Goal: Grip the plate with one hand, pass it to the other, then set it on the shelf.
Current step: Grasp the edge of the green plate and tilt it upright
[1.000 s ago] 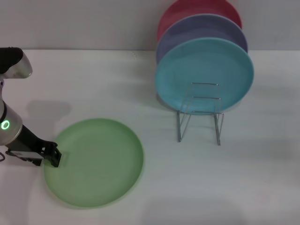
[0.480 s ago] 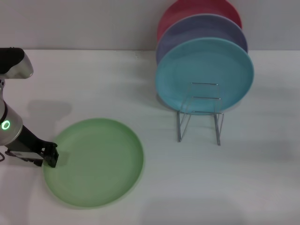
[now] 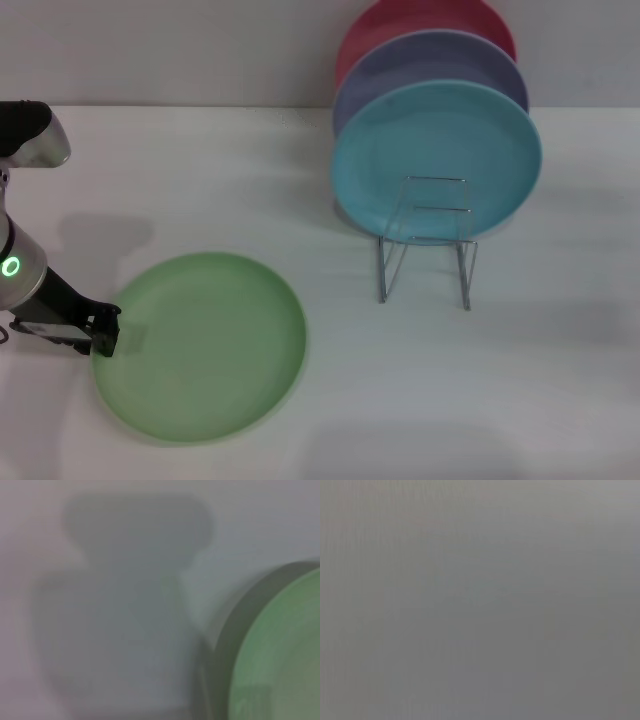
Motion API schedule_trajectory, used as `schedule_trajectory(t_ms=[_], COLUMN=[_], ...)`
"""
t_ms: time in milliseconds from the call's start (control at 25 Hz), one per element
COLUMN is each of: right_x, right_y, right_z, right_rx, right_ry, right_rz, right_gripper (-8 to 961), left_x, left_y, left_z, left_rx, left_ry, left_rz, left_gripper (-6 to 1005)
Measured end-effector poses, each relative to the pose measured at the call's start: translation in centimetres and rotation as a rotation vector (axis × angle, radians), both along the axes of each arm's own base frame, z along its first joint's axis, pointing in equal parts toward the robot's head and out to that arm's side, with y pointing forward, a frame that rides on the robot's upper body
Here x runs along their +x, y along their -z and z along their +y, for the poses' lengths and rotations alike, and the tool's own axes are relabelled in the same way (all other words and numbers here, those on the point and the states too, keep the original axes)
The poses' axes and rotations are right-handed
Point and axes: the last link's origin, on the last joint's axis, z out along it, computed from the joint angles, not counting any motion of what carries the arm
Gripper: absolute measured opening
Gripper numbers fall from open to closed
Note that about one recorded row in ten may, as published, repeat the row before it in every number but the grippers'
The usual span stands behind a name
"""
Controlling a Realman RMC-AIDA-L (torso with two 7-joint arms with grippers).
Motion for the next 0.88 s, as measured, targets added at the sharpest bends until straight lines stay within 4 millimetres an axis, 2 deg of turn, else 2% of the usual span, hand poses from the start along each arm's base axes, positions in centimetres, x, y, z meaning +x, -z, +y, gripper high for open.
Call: schedule_trajectory(t_ms=[280,880], right_x=[-0.04,0.03], right_y=[0.01,0.03], right_z=[0.02,-0.05], right_rx=[0.0,0.0], right_ry=[-0.002,-0.001], right_rz=[0.002,0.004], right_gripper=[655,655], left_x=[-0.03,-0.03], left_y=[0.0,-0.15], left_z=[0.02,0.15], left_rx=[0.001,-0.004], left_ry=[0.0,0.024], left_rz=[0.0,-0.003], left_gripper=[215,38])
